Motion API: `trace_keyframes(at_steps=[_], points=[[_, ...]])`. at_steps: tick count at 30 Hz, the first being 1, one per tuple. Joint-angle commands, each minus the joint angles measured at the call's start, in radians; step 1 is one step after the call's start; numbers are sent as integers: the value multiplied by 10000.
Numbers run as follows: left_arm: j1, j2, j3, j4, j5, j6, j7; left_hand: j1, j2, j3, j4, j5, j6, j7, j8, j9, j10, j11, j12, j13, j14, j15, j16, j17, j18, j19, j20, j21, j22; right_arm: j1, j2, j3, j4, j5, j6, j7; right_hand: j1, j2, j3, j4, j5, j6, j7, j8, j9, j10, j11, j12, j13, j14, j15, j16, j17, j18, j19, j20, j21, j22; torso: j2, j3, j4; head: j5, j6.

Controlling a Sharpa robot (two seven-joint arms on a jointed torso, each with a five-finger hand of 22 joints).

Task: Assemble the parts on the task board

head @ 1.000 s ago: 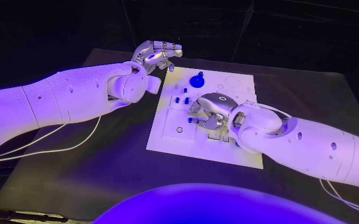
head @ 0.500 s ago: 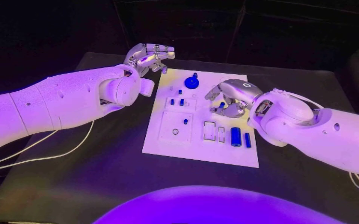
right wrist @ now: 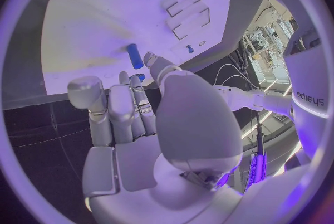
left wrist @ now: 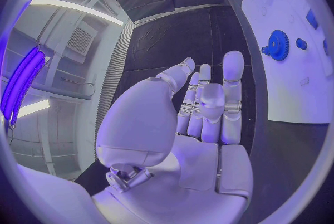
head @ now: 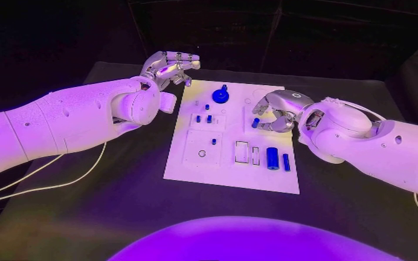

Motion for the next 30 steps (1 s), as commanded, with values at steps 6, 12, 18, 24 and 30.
trace_keyframes(at_steps=[6, 12, 18, 24, 30], points=[[15, -4, 7, 2, 24, 123, 26, -12, 97, -81, 8, 16, -82, -14, 79, -19, -100, -10, 71, 16, -8, 66, 14, -15, 154, -5, 44, -42, 0, 22, 228, 1, -205, 7, 697, -254, 220, 256, -112, 9, 19, 162, -43, 106, 34, 36, -31, 242, 30, 84, 31, 59, -6, 115, -1, 16, -16, 29, -5, 7, 7, 19, 28], [15, 7, 7, -10, 24, 126, 25, -12, 97, -81, 8, 16, -82, -14, 79, -19, -100, -10, 71, 16, -8, 66, 14, -15, 154, -5, 44, -42, 0, 21, 369, -1, -282, 7, 804, -194, 293, 435, 14, 79, 45, 416, -144, 158, 43, 554, -150, 530, 35, 119, -55, 74, -44, 71, 151, -38, 124, 274, 4, 9, 8, 13, 20], [15, 13, 7, -24, 24, 131, 23, -12, 97, -81, 8, 16, -82, -14, 79, -19, -100, -10, 71, 16, -8, 66, 14, -15, 154, -5, 44, -42, 0, 20, 417, -2, -330, 6, 813, -126, 327, 545, 255, 159, 51, 771, -244, 260, 71, 1206, -299, 670, 45, 161, -173, 158, 41, 5, 344, -140, 349, 657, -1, 7, -6, 26, -4], [15, 36, 6, -41, 24, 147, 18, -12, 97, -81, 8, 16, -82, -14, 79, -19, -100, -10, 71, 16, -8, 66, 14, -15, 154, -5, 44, -42, 0, 19, 483, -2, -367, -2, 795, -78, 428, 638, 508, 145, 39, 1170, -323, 376, 101, 1721, -420, 669, 58, 259, -272, 419, 343, -72, 537, -238, 610, 1093, -3, 15, -3, 18, -6], [15, 44, 4, -54, 24, 155, 12, -16, 106, -89, 15, 16, -96, -10, 89, -21, -118, -6, 81, 18, -6, 69, 22, -4, 151, 0, 46, -36, 6, 17, 540, -3, -455, -502, 672, -335, 928, 908, 958, -238, -582, 1618, -441, 525, 136, 2198, -558, 628, 109, 298, -401, 567, 490, -100, 614, -367, 738, 1275, -3, 13, 0, 7, -20]])
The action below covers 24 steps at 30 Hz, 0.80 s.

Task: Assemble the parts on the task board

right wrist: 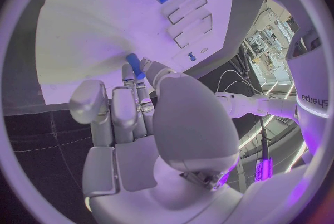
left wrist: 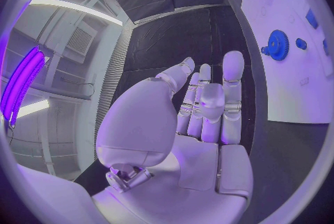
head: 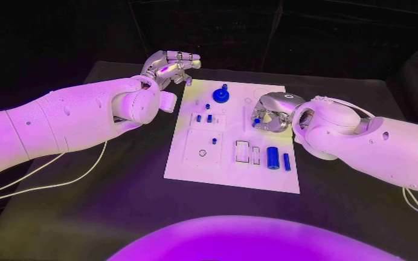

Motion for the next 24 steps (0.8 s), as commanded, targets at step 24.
trace_keyframes(at_steps=[24], points=[[13, -16, 5, -4, 23, 200, -15, -2, 128, -59, -13, 17, -64, 24, 59, -13, -54, -8, 61, 15, 17, 70, 61, 69, 140, 27, 49, 20, 47, 11, -643, 30, 1466, -460, -2041, 201, 350, 130, 690, -559, -194, 291, -31, 4, -29, 405, -31, -287, 95, 263, -84, 133, 80, -119, 62, -66, 146, 151, -11, 0, -12, -47, 31]])
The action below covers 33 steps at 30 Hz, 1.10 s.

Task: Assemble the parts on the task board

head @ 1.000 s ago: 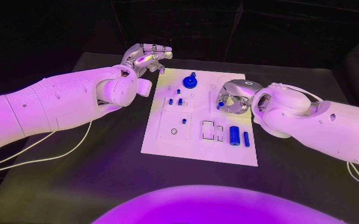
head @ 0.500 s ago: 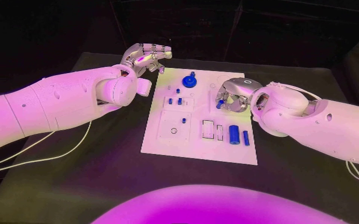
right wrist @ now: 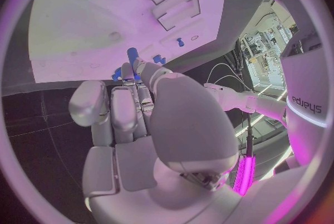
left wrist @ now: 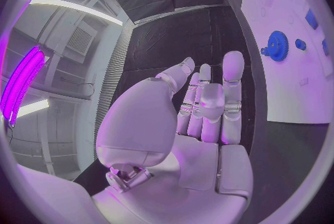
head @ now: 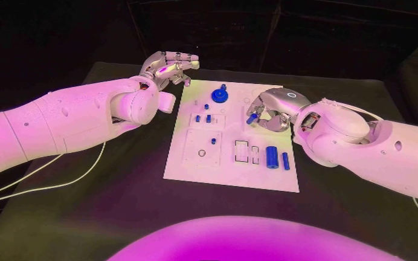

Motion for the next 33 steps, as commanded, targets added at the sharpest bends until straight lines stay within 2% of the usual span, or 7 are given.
trace_keyframes(at_steps=[1, 6, 13, 17, 20, 26, 33], points=[[15, -5, 8, 18, 22, 149, 16, -2, 128, -60, -12, 16, -63, 25, 59, -14, -55, -8, 61, 17, 17, 70, 61, 8, 139, 27, 49, 20, 9, 18, -68, 20, 332, 235, -748, 251, 15, -34, 74, -19, 36, 92, 16, -21, -1, 72, 24, -58, 17, 263, -84, 37, 9, -119, 18, -24, 66, 11, 5, 12, 1, 4, 21], [15, 2, 8, 13, 22, 161, 17, -2, 128, -60, -12, 16, -63, 25, 59, -14, -55, -8, 61, 17, 17, 70, 61, 8, 139, 27, 49, 20, 9, 16, 61, 28, 654, 534, -818, 440, 11, -36, 76, -20, 37, 91, 17, -22, -1, 73, 25, -60, 17, 263, -83, 38, 9, -119, 18, -24, 67, 11, 5, -1, 10, 7, 16], [15, 93, 7, -28, 22, 176, 29, 6, 128, -65, -18, 16, -69, 24, 70, -14, -63, -9, 74, 21, 13, 70, 56, -13, 144, 21, 50, -2, -5, -66, 871, 25, 694, 916, -575, 797, -25, -58, 95, -30, 42, 82, 23, -38, -9, 72, 31, -89, 19, 263, -80, 44, 12, -114, 6, -27, 57, -16, 9, -4, 39, 35, -6], [15, 131, 7, -36, 23, 188, 23, 6, 128, -65, -18, 16, -69, 24, 70, -14, -63, -9, 74, 21, 13, 70, 56, -13, 144, 21, 50, -2, -5, -129, 1258, 21, 542, 1057, -387, 977, -73, -79, 97, -30, 57, 82, 28, -49, -14, 80, 34, -110, 24, 261, -77, 42, 4, -114, 4, -28, 60, -13, 15, -14, 58, 54, -14], [15, 129, 6, -32, 23, 191, 9, 6, 128, -65, -18, 16, -69, 24, 70, -14, -63, -9, 74, 21, 13, 70, 56, -13, 144, 21, 50, -2, -5, -253, 1536, 18, 364, 1147, -209, 1137, -193, -125, 83, -25, 193, 93, 24, -68, -22, 106, 31, -160, 37, 261, -76, 56, 10, -114, -3, -31, 67, -6, 12, -25, 32, 116, -48], [15, 131, 6, -39, 23, 189, 5, 7, 127, -70, -19, 16, -74, 25, 77, -15, -70, -7, 80, 22, 3, 71, 44, -44, 151, 7, 51, -39, -31, -538, 1987, 16, 42, 1162, 166, 1316, -261, -151, 67, -26, 255, 90, 27, -85, -29, 114, 34, -196, 44, 259, -74, 62, 12, -111, -14, -34, 63, -18, 25, -3, 14, 256, -122], [15, 165, 6, -52, 23, 207, -13, 9, 130, -70, -19, 16, -75, 25, 79, -15, -72, -7, 83, 23, 3, 71, 44, -43, 151, 7, 51, -39, -31, -664, 2300, 15, -238, 910, 452, 1305, -307, -166, 50, -20, 280, 83, 29, -98, -33, 116, 36, -218, 47, 256, -73, 61, 6, -111, -20, -34, 61, -23, 6, 0, 30, 378, -140]])
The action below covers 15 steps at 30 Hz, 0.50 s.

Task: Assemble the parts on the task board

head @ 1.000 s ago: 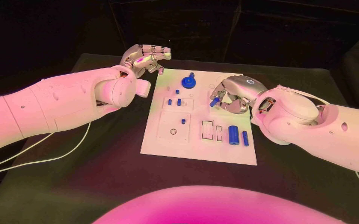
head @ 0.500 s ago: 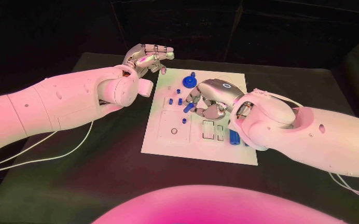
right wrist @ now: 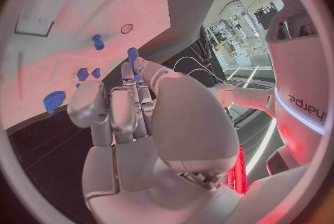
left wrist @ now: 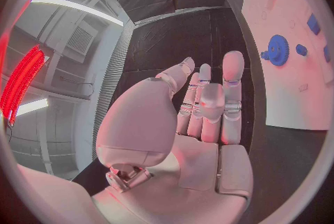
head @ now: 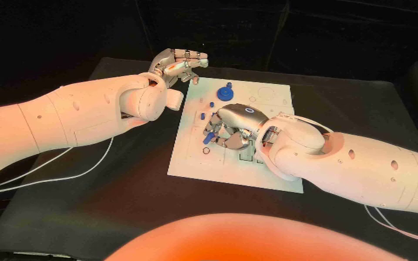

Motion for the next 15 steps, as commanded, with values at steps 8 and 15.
trace_keyframes(at_steps=[8, 15], points=[[15, 30, 8, -15, 21, 138, -23, 15, 134, -41, 7, 17, -78, 24, 48, -17, -75, -7, 48, 18, -1, 71, 41, -17, 153, 3, 52, -50, -16, -42, 210, 3, -331, -280, 556, 57, -136, 34, 16, 18, 51, 47, -2, -60, -18, 83, 0, -51, 8, 253, -72, 58, -11, -108, -28, -33, 17, -26, -2, 19, -27, 159, -5], [15, 40, 8, -26, 21, 142, -21, 23, 142, -38, 5, 18, -80, 23, 54, -17, -78, -9, 55, 19, -3, 71, 41, -20, 153, 4, 52, -48, -13, -82, 298, -6, -428, -321, 781, -24, -147, 38, 14, 20, 56, 46, -3, -64, -19, 84, 0, -57, 9, 254, -72, 64, -2, -109, -28, -33, 20, -21, -3, 9, -24, 166, -5]])
